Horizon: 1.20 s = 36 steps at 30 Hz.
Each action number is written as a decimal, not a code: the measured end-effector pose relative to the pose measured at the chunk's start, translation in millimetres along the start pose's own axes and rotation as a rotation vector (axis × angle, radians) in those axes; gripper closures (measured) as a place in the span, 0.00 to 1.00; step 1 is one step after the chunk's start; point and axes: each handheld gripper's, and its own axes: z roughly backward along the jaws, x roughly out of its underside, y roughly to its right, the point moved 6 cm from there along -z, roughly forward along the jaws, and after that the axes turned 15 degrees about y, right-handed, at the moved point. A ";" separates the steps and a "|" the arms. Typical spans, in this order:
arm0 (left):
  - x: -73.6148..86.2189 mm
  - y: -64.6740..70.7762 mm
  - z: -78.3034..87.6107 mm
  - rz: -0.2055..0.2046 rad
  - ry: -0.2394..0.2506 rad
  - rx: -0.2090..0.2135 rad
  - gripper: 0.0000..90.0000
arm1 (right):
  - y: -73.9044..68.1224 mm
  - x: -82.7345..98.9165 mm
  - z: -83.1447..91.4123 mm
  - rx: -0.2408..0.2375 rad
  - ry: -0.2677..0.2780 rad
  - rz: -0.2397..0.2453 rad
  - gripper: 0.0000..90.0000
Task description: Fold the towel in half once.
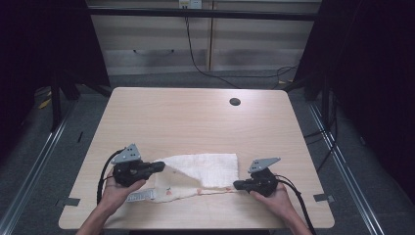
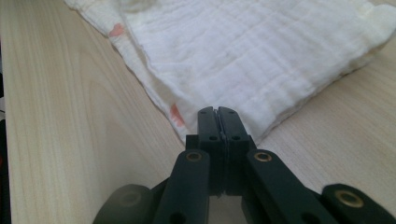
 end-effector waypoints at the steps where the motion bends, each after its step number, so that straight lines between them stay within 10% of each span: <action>1: 2.9 3.2 3.2 0.000 -0.006 0.008 0.97 | -0.2 -0.1 0.0 0.002 -0.001 -0.003 1.00; 17: 62.0 39.5 11.9 0.054 -0.189 0.172 0.89 | -0.9 -0.5 -0.6 0.020 -0.003 -0.006 1.00; 27: 43.1 28.4 21.9 0.130 -0.060 0.144 0.73 | -2.1 -1.1 -0.5 0.036 -0.014 0.008 1.00; 36: 66.1 20.1 1.9 0.072 -0.215 0.044 0.75 | -2.4 1.7 4.7 0.048 -0.010 -0.001 0.99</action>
